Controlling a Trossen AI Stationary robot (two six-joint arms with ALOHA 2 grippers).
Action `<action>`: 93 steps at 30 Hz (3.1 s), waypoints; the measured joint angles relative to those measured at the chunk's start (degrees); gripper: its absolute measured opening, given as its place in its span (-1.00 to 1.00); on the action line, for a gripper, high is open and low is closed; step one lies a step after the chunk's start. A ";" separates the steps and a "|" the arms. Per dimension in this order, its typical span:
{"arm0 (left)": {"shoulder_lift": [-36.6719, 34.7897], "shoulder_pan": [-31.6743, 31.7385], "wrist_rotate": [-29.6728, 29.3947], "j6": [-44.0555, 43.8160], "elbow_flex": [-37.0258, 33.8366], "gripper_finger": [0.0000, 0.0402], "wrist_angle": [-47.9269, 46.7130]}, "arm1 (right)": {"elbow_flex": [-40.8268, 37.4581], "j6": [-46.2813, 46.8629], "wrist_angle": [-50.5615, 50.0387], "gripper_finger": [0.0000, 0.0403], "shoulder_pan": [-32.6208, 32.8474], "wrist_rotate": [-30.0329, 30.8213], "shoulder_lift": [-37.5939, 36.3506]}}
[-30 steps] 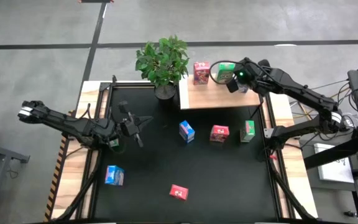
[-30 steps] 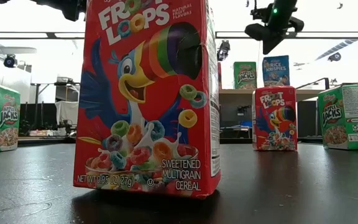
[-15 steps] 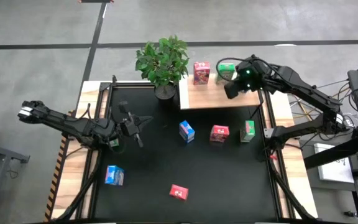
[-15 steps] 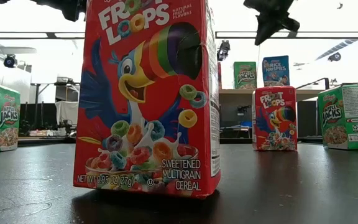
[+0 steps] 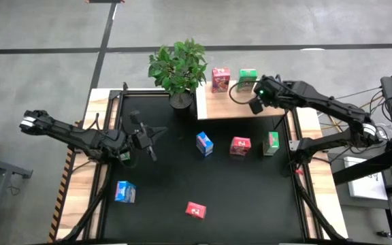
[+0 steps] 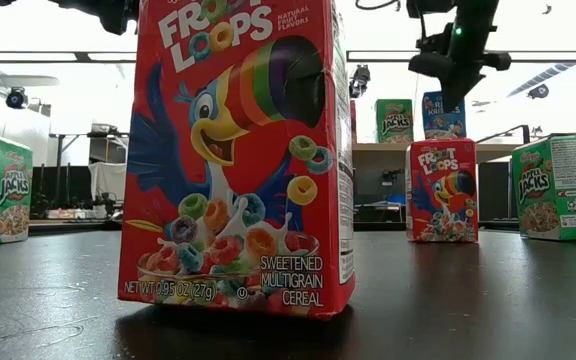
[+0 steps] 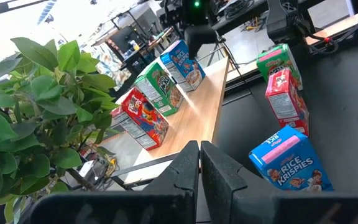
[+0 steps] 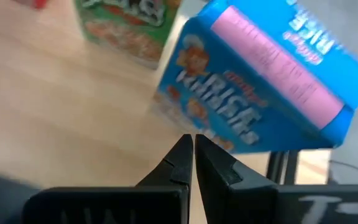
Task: Stack cereal on shelf
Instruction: Put the bottom right blue cereal box on the shelf
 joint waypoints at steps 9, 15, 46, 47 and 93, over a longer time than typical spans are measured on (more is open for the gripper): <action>0.00 0.00 -0.02 0.00 0.00 -1.00 0.00 | -1.76 -3.93 0.88 -0.96 -0.12 6.12 0.00; 0.00 -0.01 -0.01 0.00 0.00 -1.00 -0.09 | -4.85 -8.95 1.61 -0.96 -0.12 9.07 0.00; 0.00 0.00 0.00 0.00 0.00 -1.00 -0.13 | -12.68 -14.20 16.87 -0.96 -3.52 6.00 -0.02; 0.00 0.00 -0.01 0.00 0.00 -1.00 -0.13 | -12.68 -14.24 16.87 -0.96 -3.66 6.00 -0.01; 0.00 -0.02 -0.02 -0.44 0.00 -1.00 -0.13 | 2.39 -12.99 8.30 -0.96 -6.24 -11.19 -0.98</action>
